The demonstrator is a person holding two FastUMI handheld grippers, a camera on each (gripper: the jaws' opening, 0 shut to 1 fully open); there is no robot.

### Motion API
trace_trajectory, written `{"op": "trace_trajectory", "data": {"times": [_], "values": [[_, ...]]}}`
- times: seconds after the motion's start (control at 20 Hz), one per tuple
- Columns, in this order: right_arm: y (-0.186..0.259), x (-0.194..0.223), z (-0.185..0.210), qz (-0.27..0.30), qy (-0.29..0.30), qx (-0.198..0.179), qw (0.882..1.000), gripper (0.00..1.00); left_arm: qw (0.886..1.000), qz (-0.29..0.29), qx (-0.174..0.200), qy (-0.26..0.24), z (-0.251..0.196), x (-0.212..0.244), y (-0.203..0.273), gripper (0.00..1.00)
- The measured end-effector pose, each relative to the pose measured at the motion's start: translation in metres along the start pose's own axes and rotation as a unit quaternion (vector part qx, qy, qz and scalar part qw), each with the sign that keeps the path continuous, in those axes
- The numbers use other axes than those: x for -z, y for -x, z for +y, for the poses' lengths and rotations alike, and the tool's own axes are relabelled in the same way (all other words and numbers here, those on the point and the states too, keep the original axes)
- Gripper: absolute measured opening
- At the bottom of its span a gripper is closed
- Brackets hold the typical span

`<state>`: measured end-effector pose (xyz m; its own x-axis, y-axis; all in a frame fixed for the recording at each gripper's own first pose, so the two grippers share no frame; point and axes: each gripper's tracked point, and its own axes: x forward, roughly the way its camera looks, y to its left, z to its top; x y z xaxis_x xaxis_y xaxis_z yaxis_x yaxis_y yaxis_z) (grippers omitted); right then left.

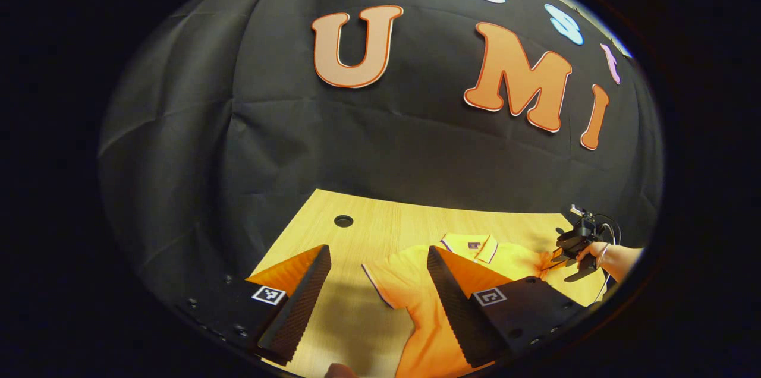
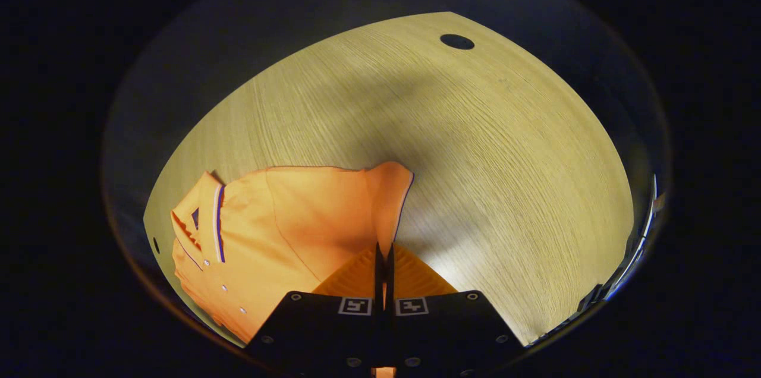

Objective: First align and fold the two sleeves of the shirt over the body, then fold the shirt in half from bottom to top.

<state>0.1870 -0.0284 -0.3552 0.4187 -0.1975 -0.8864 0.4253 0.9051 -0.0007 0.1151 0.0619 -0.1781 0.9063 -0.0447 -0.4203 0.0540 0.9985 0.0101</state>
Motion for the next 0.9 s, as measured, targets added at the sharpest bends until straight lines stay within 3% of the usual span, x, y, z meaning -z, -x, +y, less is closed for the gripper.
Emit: {"op": "trace_trajectory", "data": {"times": [0.35, 0.9], "values": [[0.043, -0.006, 0.042, -0.066, 0.082, -0.024, 0.994, 0.0, 1.0, -0.013, 0.001, 0.007, 0.013, -0.007, 0.014, 0.98], [0.073, 0.031, 0.138, -0.083, 0.153, -0.103, 0.979, 0.02, 1.0, -0.009, 0.003, 0.014, 0.043, -0.001, 0.026, 0.98]]}}
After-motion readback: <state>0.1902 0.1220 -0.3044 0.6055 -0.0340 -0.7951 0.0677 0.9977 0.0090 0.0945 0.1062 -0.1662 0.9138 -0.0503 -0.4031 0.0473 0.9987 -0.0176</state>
